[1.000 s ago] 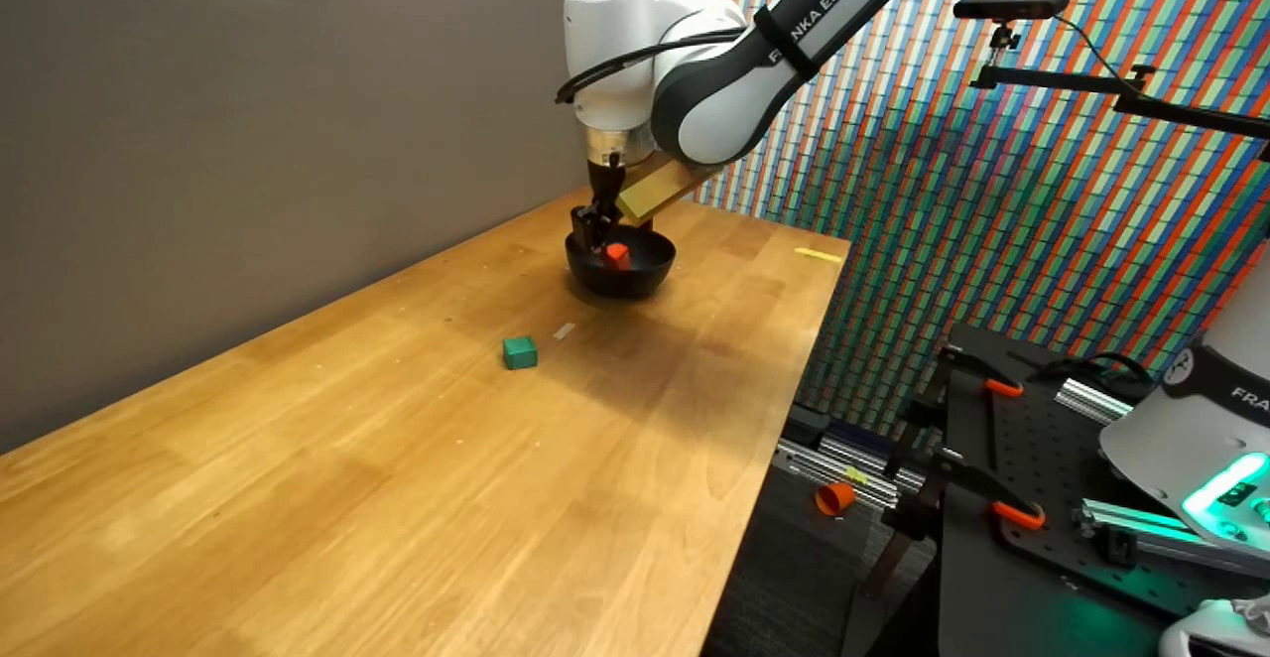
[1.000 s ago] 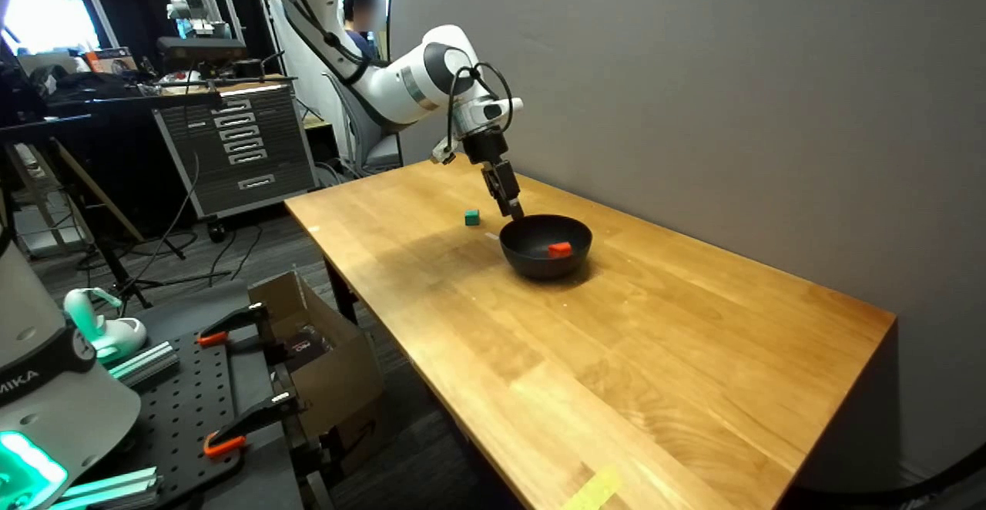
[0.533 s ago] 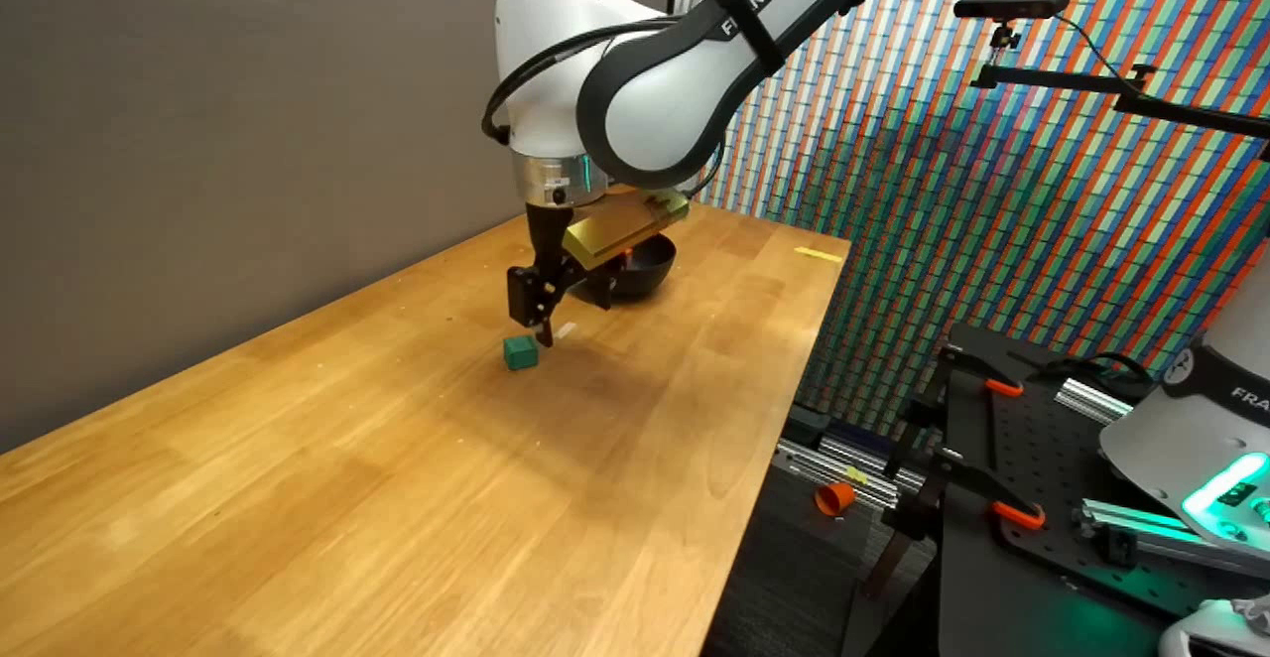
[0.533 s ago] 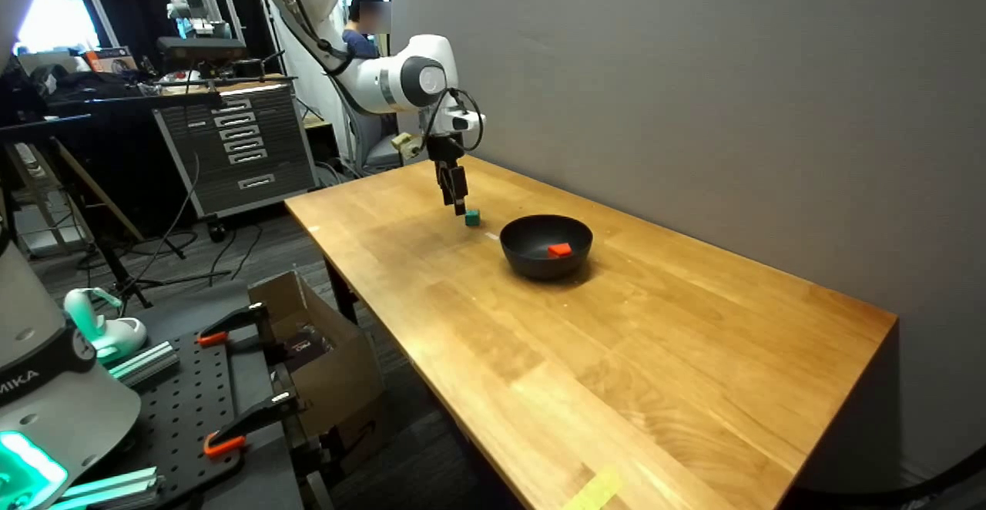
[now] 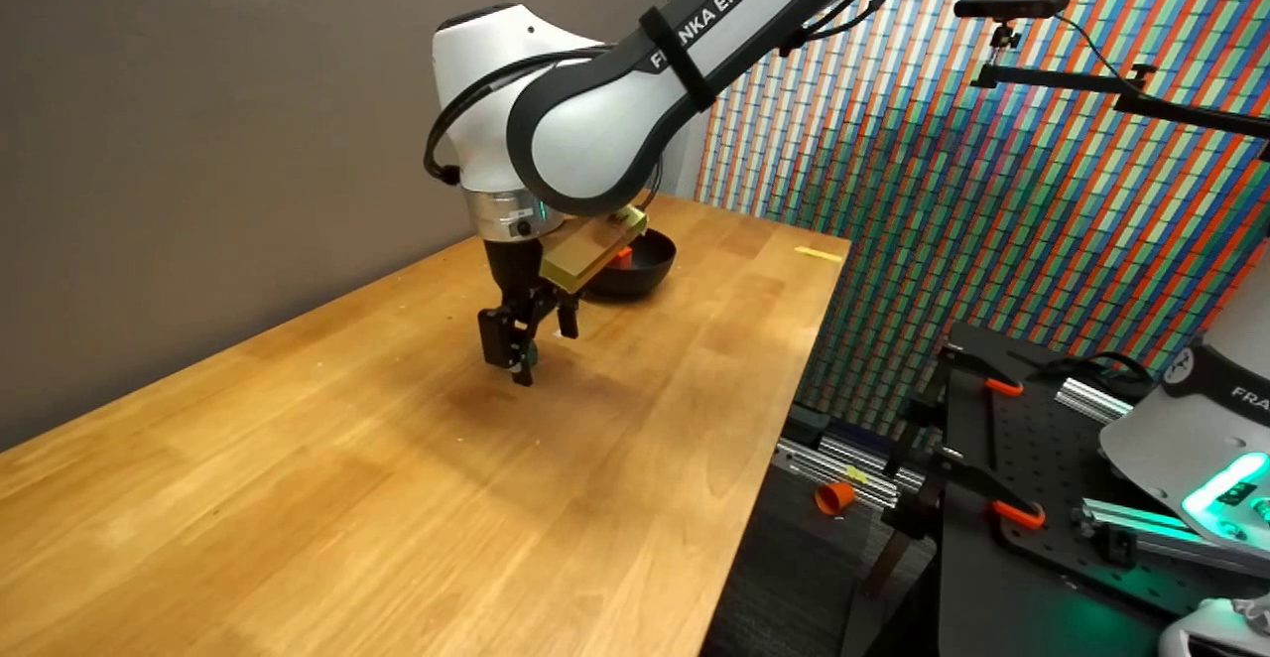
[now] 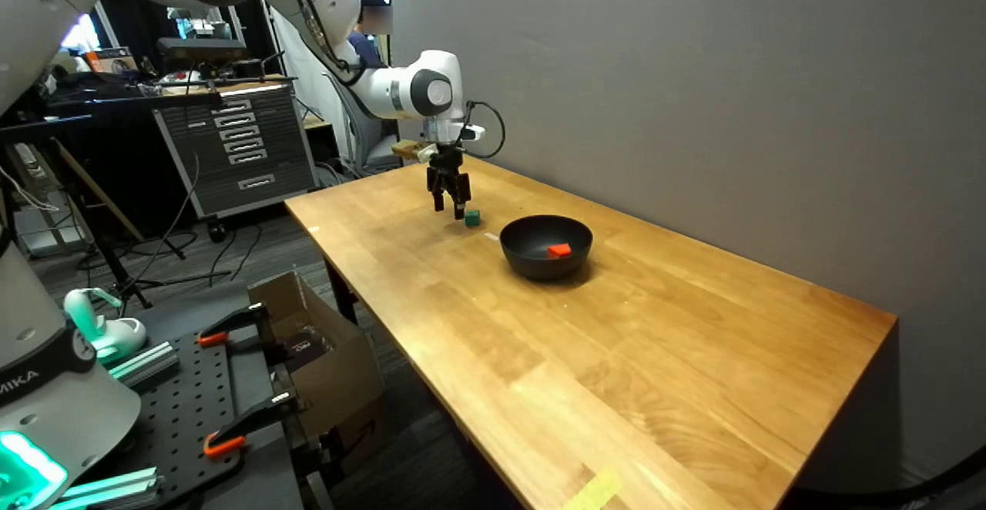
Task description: Put the blocks in the bowl
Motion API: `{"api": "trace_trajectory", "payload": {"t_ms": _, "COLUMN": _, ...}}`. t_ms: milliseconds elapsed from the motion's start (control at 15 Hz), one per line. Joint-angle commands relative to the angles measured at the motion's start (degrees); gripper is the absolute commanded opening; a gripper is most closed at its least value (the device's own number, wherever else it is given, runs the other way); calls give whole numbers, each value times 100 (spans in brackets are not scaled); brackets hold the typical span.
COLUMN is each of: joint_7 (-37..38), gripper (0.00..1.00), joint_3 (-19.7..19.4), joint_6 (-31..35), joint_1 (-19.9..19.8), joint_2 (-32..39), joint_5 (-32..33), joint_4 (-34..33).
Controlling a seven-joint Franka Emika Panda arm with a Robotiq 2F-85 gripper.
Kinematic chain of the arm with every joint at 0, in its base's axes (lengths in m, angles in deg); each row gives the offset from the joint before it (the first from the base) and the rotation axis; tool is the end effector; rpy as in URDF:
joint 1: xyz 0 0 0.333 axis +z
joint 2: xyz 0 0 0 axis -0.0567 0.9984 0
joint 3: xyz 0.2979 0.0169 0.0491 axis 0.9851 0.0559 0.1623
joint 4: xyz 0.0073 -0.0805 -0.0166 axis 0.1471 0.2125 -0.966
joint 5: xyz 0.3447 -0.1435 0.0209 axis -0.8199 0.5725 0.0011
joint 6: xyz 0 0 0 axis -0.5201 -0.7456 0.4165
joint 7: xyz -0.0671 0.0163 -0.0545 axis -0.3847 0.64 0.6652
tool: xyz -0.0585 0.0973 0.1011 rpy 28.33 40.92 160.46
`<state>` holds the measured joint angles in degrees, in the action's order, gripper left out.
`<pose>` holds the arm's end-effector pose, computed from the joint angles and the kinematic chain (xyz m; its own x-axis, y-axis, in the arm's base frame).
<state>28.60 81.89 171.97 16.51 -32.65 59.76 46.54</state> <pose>0.6170 0.2497 0.1192 0.9907 0.0791 -0.1104 0.0927 -0.9879 0.1247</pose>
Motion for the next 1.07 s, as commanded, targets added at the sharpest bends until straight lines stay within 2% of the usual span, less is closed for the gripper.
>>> {"api": "trace_trajectory", "payload": {"t_ms": 0, "joint_7": -658, "gripper": 100, "joint_3": -64, "joint_6": -329, "joint_1": 11, "joint_2": 576, "joint_5": 62, "joint_4": -926}}
{"api": "trace_trajectory", "payload": {"t_ms": 400, "joint_7": -1205, "gripper": 100, "joint_3": -206, "joint_6": -569, "joint_1": 19, "joint_2": 1104, "joint_5": 167, "joint_4": -1772}}
{"api": "trace_trajectory", "payload": {"t_ms": 467, "joint_7": -1237, "gripper": 75, "joint_3": -235, "joint_6": -603, "joint_1": 28, "joint_2": 1157, "joint_5": 188, "joint_4": -1864}}
{"api": "trace_trajectory", "payload": {"t_ms": 533, "joint_7": -1270, "gripper": 73, "joint_3": -257, "joint_6": -622, "joint_1": 36, "joint_2": 1215, "joint_5": 205, "joint_4": -1959}}
{"api": "trace_trajectory", "payload": {"t_ms": 800, "joint_7": -1097, "gripper": 42, "joint_3": -427, "joint_6": -895, "joint_1": 203, "joint_2": 1318, "joint_5": 375, "joint_4": -2195}}
{"api": "trace_trajectory", "payload": {"t_ms": 933, "joint_7": -931, "gripper": 27, "joint_3": -556, "joint_6": -1010, "joint_1": 321, "joint_2": 1179, "joint_5": 544, "joint_4": -2081}}
{"api": "trace_trajectory", "payload": {"t_ms": 1000, "joint_7": -814, "gripper": 27, "joint_3": -630, "joint_6": -1017, "joint_1": 375, "joint_2": 1031, "joint_5": 645, "joint_4": -1942}}
